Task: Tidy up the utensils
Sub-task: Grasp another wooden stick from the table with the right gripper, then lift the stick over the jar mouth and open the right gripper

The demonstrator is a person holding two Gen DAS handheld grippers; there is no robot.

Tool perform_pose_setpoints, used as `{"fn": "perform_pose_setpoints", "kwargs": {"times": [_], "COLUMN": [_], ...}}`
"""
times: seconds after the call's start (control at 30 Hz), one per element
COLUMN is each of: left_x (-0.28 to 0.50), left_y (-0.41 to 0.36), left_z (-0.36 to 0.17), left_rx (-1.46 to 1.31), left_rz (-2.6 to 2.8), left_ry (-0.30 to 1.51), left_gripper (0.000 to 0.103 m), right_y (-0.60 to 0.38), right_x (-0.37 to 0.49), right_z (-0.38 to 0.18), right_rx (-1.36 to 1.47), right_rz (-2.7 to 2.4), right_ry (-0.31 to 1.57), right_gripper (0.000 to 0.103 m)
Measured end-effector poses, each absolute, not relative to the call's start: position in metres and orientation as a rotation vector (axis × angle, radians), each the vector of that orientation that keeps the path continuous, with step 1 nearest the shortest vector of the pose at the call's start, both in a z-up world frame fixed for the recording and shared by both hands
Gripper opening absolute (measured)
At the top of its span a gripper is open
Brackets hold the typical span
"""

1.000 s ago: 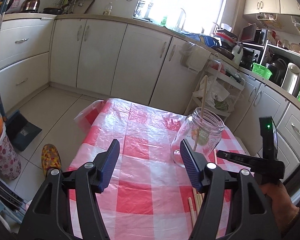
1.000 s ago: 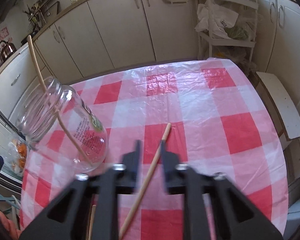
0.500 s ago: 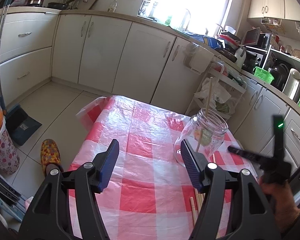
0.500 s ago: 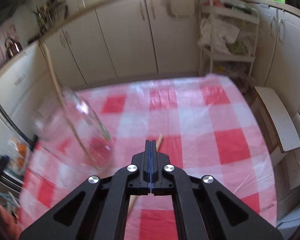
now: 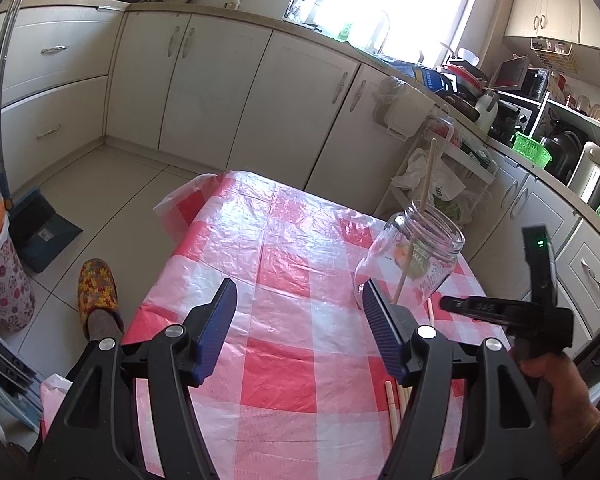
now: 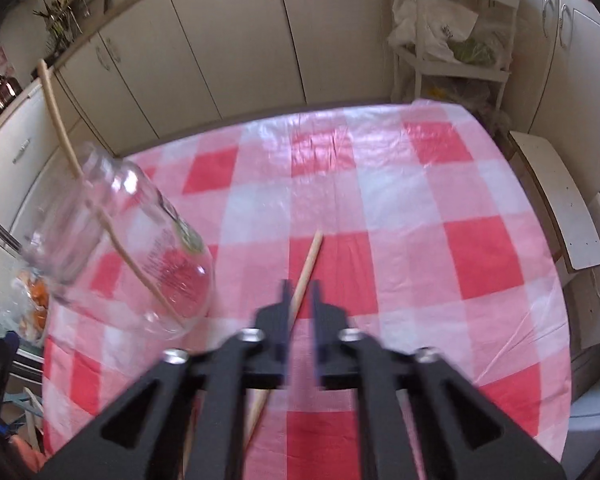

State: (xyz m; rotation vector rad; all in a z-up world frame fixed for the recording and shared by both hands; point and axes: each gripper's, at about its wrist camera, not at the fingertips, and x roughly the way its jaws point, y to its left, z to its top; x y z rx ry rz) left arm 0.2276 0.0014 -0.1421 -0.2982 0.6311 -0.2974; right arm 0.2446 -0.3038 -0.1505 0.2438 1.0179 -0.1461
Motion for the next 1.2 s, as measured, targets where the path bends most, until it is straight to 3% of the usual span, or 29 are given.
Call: {"fn": "perform_pose_setpoints", "kwargs": {"times": [0.17, 0.23, 0.33, 0.53, 0.73, 0.93, 1.2], "left_x": [0.229, 0.23, 0.231, 0.232, 0.231, 0.23, 0.233], "left_y": [0.007, 0.01, 0.013, 0.017, 0.012, 0.008, 0.014], "left_z": [-0.147, -0.149, -0.151, -0.15, -0.157, -0.163, -0.165], "left_rx": [-0.309, -0.321, -0.332, -0.335, -0.338, -0.35, -0.384], "left_rz": [-0.289, -0.284, -0.28, -0.275, -0.28, -0.296, -0.301], "left_ry": [0.639, 0.644, 0.648, 0.644, 0.658, 0.671, 0.672], "left_gripper": [0.063, 0.063, 0.063, 0.064, 0.064, 0.065, 0.065], "right_y": [-0.29, -0.282, -0.273, -0.3, -0.301, -0.276, -0.273], "right_x": [0.252, 0.251, 0.243, 0.212, 0.198, 0.233, 0.289], "right_z": [-0.162, -0.169, -0.161, -0.11, -0.026, 0.018, -0.009], "right_rx": [0.123, 0.053, -0.02, 0.203, 0.376, 0.421, 0.422], "right_rz": [-0.173, -0.165, -0.14, -0.088, 0.041, 0.056, 0.014], "right_ry": [1.009, 1.005, 1.002, 0.86, 0.514, 0.294, 0.27], "right_gripper": [0.029, 0.012, 0.006, 0.006, 0.006, 0.006, 0.006]}}
